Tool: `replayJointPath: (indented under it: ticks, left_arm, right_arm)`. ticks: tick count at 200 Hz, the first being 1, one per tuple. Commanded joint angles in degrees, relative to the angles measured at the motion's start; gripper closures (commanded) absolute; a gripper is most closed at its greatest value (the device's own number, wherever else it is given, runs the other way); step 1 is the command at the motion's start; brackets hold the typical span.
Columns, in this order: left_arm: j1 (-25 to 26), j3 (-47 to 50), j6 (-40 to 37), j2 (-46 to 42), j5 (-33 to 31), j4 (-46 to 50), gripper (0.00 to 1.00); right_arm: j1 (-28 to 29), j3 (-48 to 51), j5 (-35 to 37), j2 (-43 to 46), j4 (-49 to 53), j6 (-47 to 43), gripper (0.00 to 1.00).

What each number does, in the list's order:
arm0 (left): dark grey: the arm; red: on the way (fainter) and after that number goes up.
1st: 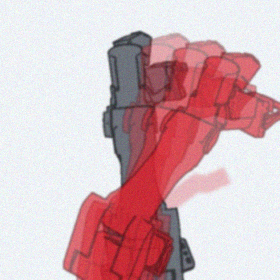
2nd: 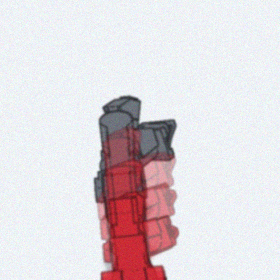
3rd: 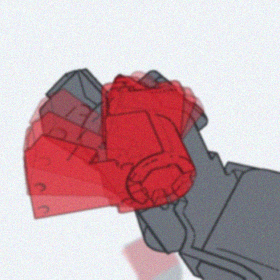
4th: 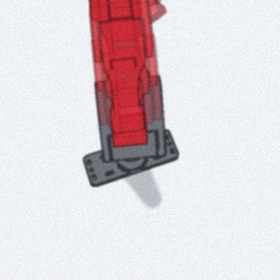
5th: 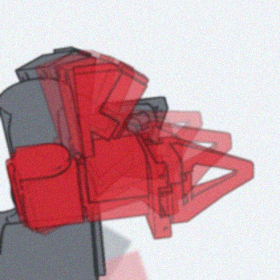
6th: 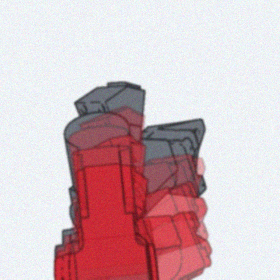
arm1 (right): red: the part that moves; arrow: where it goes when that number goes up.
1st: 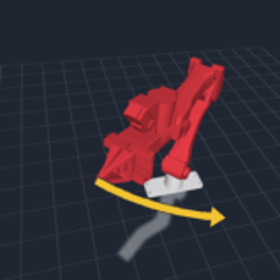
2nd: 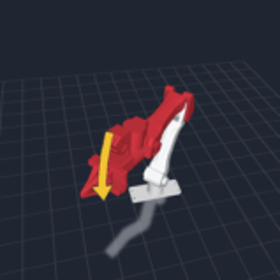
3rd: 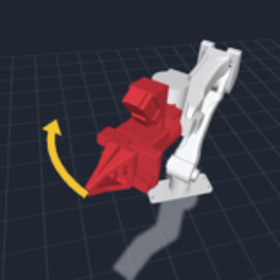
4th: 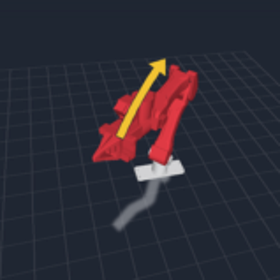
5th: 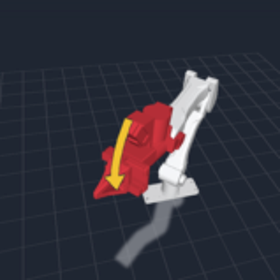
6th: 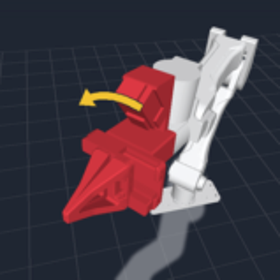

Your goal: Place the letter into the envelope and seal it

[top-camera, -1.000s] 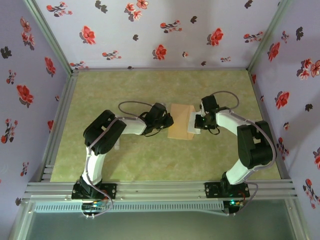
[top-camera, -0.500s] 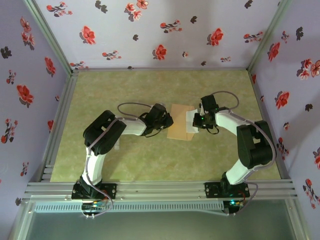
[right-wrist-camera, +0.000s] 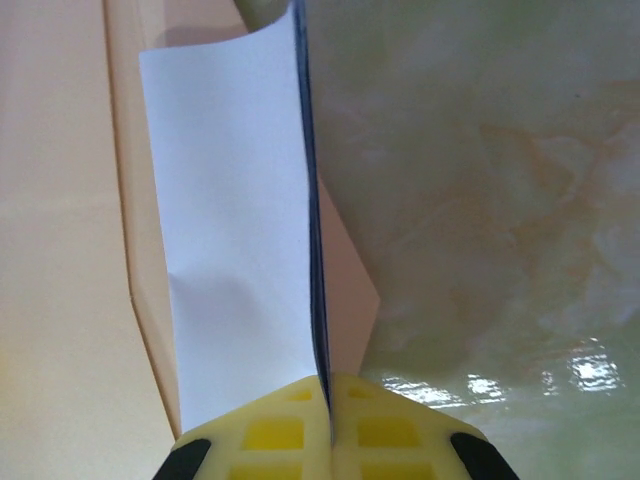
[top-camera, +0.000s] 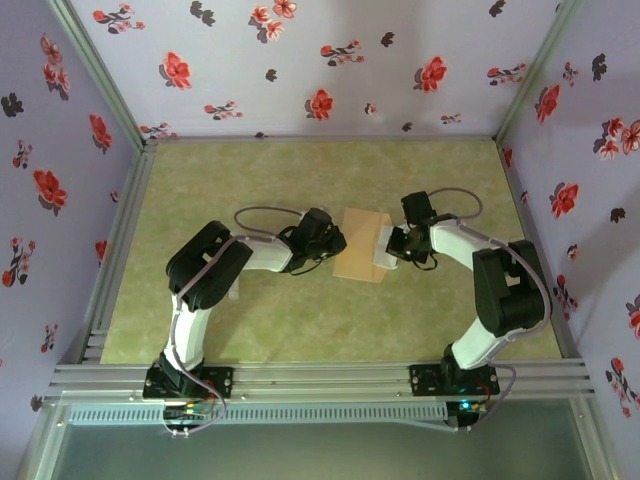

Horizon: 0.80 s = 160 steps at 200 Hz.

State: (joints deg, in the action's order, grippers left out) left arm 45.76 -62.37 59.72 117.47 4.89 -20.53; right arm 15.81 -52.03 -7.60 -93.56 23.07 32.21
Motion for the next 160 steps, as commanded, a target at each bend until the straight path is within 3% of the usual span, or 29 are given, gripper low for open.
replayJointPath:
  ticks: [1, 160]
  left_arm:
    - [0.7, 2.6, 0.8, 0.4, -1.5, 6.4, 1.0]
    - [0.8, 2.9, 2.0, 0.5, -1.6, 5.9, 1.0]
  right_arm:
    - [0.3, -0.4, 1.5, 2.0, 2.6, 2.6, 1.0]
    - [0.4, 3.3, -8.8, 0.6, -4.6, 6.7, 1.0]
